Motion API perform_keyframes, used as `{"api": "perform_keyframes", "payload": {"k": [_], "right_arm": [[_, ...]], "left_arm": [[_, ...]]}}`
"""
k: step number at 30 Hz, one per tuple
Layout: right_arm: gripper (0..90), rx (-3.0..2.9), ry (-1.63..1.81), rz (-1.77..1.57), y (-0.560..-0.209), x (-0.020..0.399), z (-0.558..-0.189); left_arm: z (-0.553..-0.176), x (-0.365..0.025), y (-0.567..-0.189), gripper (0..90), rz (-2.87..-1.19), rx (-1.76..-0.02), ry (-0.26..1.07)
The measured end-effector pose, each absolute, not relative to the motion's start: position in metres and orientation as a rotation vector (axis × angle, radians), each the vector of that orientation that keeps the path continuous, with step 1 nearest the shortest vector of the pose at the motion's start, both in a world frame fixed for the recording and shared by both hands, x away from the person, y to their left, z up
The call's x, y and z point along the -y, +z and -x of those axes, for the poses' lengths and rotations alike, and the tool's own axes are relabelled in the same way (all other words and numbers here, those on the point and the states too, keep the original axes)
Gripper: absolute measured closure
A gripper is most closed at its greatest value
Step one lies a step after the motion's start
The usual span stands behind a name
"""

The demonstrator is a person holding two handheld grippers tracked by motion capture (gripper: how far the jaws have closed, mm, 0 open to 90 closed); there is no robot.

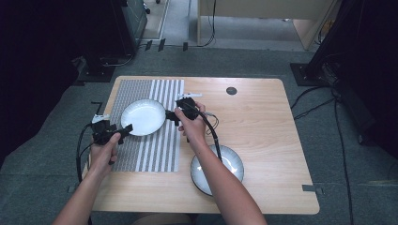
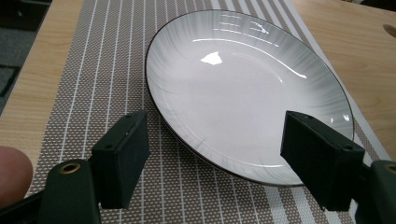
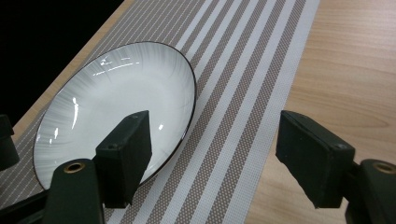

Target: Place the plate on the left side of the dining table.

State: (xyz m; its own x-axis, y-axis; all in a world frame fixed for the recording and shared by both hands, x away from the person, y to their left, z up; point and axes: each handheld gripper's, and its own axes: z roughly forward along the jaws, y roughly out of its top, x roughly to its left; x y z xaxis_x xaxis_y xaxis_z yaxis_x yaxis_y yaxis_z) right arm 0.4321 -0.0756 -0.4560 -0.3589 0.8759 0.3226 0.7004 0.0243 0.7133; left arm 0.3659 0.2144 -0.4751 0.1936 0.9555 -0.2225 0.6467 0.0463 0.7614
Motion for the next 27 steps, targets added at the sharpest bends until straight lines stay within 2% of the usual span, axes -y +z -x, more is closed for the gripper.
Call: {"api": "perform_keyframes", "payload": {"k": [27], "right_arm": [[25.2, -2.041, 1.279, -1.611, -0.444, 0.144, -0.373]], "left_arm": [[-0.314, -0.213, -0.489, 22.6, -1.682, -1.511, 0.512]]}}
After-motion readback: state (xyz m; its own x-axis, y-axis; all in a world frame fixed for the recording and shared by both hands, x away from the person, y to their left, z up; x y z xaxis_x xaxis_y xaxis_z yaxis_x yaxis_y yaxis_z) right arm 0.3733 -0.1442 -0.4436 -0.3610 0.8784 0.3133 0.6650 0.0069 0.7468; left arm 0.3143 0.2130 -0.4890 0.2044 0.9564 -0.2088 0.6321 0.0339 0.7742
